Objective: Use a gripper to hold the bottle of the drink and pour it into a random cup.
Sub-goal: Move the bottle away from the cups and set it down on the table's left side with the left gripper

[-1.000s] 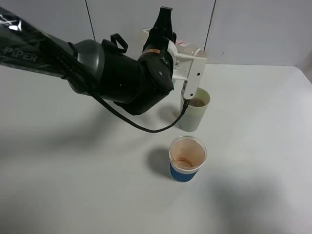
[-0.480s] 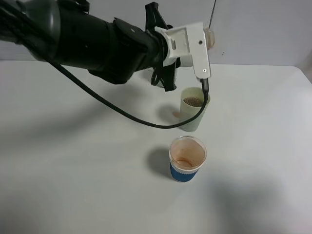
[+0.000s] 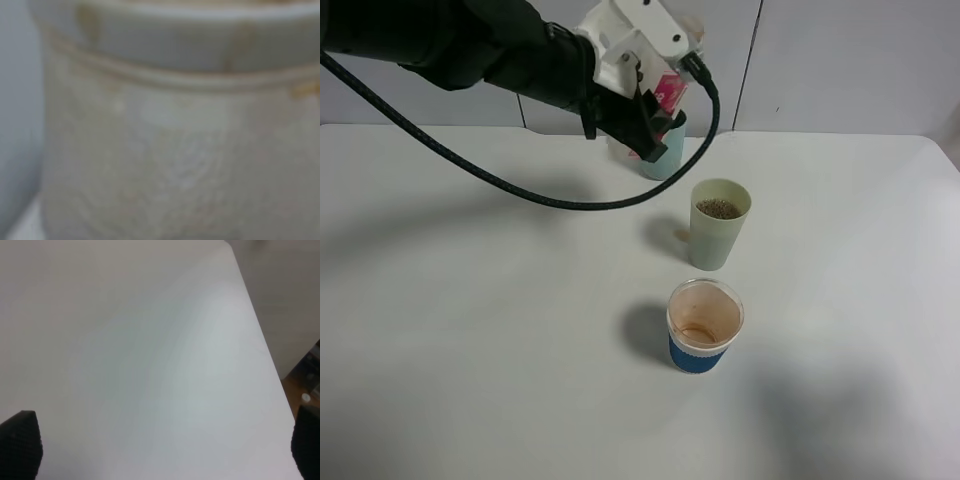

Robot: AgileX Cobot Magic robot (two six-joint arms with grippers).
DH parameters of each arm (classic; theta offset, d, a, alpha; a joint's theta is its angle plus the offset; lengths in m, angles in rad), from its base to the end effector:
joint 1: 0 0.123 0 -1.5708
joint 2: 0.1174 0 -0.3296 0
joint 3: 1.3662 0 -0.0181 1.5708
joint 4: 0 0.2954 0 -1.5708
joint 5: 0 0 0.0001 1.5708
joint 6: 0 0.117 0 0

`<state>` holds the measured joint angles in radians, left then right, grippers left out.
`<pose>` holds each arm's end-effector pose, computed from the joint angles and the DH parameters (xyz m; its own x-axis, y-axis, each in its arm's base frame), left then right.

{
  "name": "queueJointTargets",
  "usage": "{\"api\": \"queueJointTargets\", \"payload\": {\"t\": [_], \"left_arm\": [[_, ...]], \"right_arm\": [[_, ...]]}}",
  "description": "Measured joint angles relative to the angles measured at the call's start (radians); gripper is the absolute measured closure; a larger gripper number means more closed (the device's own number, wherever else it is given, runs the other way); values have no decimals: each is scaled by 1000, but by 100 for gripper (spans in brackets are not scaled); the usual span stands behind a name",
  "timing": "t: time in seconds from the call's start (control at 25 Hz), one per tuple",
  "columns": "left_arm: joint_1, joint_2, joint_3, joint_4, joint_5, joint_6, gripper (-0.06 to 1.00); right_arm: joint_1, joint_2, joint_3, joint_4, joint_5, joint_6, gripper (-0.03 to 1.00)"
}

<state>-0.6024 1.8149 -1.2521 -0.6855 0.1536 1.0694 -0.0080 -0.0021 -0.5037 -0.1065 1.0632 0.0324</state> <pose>0.3922 -0.2836 0.2468 -0.1878 0.5880 -0.7867 0.7582 0.5959 0.2644 0.0113 -0.0110 0.2884 -0.4526 -0.0158 -0.8916 0.0821 0.9949 -0.0593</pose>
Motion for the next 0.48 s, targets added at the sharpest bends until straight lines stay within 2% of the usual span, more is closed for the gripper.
{"api": "queueJointTargets", "payload": {"t": [0.12,0.2,0.32,0.48], "left_arm": [[32,-15,0,225,45,-255,62],[45,-26,4,347,52,-382,62],[65,-46,38,466,29,-497,62],[89,-59,125,595,-89,-656,62]], "right_arm": [[0,0,0,0,0,0,-2],[0,0,0,0,0,0,-2],[0,0,0,0,0,0,-2],[0,0,0,0,0,0,-2]]}}
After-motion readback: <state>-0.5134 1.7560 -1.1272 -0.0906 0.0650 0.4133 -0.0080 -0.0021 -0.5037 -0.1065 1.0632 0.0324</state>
